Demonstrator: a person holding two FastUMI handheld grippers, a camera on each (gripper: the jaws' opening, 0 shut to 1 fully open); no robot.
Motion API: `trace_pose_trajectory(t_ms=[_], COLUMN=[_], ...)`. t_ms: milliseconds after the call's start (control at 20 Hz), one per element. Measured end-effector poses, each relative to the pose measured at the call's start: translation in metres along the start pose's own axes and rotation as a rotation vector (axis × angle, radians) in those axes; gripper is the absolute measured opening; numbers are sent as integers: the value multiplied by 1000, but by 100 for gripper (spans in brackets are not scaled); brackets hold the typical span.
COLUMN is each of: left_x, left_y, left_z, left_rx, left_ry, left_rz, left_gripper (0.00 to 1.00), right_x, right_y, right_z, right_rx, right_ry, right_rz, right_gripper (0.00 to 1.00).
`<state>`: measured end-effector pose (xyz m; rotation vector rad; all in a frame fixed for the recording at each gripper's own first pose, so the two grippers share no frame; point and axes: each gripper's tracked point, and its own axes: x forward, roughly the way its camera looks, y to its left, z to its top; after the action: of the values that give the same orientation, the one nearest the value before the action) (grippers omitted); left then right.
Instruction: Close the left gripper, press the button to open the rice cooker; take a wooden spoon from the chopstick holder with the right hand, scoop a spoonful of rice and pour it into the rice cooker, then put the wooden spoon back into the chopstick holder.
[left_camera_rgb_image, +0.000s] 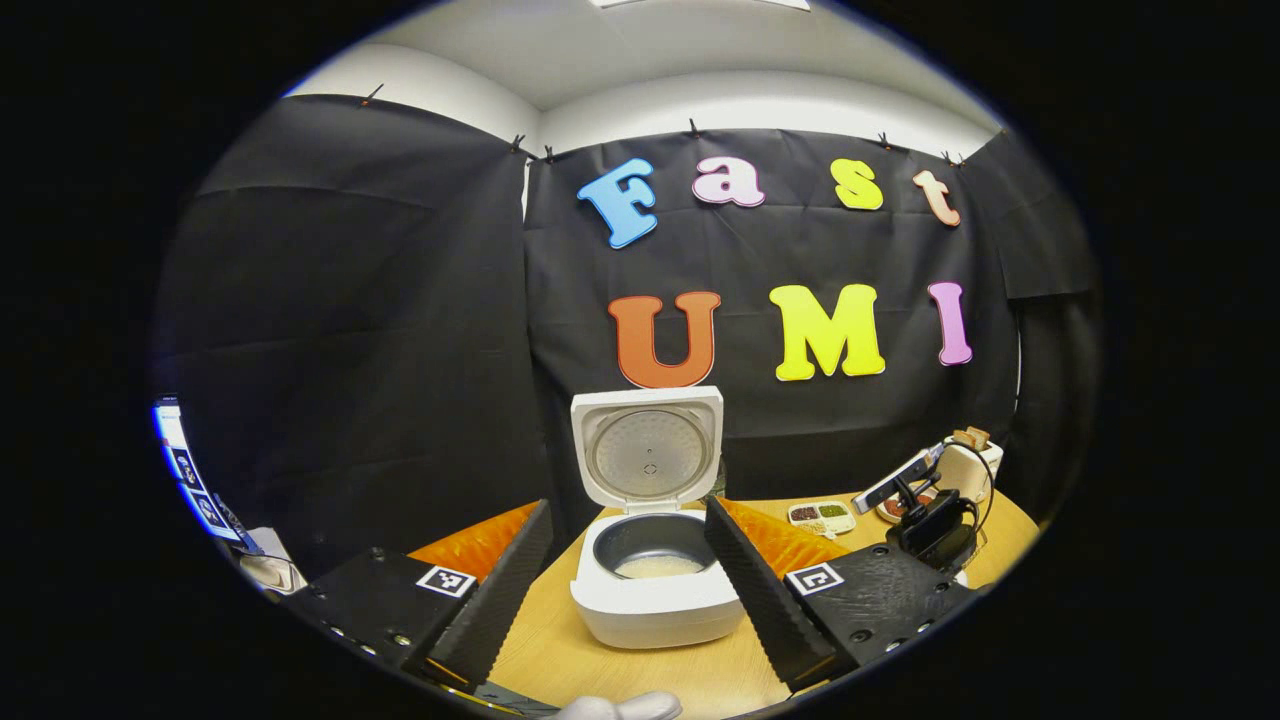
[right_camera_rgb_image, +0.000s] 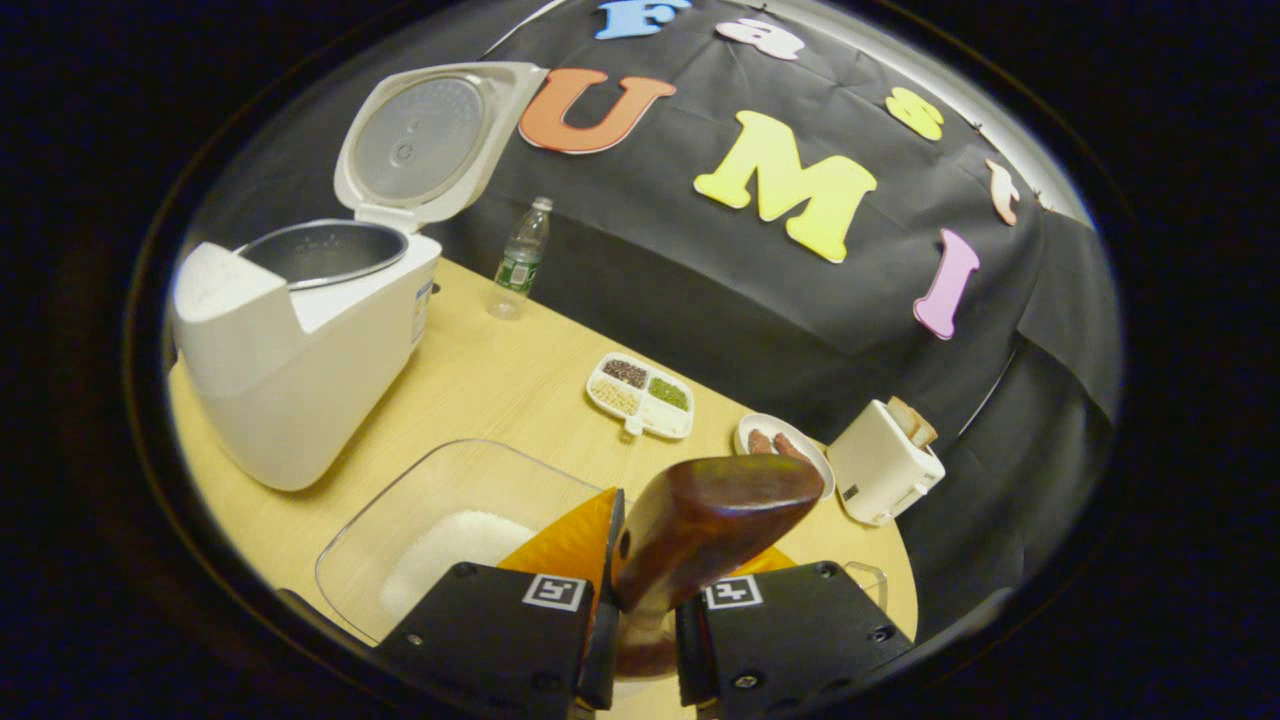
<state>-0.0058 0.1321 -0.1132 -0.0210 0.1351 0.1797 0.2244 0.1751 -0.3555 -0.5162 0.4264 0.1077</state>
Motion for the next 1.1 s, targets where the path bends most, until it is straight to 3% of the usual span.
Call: trace_pose_trajectory(t_ms=[350,1100], left_x=[2,-5], left_y=[9,28], left_z=[-4,4], left_rx=[-3,20], left_ry=[12,-2], left_rz=[21,52], left_gripper=[97,97], right_x=[0,-6], right_y=[10,41], right_z=[-2,8], right_rx=[45,694], right_ry=[1,21], right_rz=[22,172], right_gripper=[29,29])
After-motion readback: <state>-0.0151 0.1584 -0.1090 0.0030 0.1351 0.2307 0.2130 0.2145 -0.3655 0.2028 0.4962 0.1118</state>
